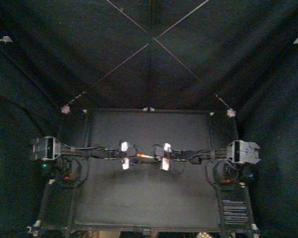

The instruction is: Uncap the pen

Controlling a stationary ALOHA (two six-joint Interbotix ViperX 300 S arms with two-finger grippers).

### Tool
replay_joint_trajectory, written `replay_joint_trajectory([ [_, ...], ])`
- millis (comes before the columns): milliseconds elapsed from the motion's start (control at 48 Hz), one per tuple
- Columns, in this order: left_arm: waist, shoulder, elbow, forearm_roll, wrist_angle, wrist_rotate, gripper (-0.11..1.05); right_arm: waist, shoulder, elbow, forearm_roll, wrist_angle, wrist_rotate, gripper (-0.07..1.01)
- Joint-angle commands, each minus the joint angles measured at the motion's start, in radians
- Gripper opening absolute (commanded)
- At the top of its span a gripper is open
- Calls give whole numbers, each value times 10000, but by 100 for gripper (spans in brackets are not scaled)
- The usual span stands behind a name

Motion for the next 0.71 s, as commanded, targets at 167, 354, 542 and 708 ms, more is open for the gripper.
replay_joint_trajectory([
  [167,107,291,-414,123,0,0,83,15,-322,-184,0,-31,15,46],
  [354,107,307,-522,506,77,-15,55,15,-322,-123,0,-31,15,46],
  [542,153,230,-383,752,383,-15,47,-31,-522,261,15,-15,46,46],
  [708,230,-77,-31,782,491,-15,47,-92,-1243,1028,107,-123,61,46],
])
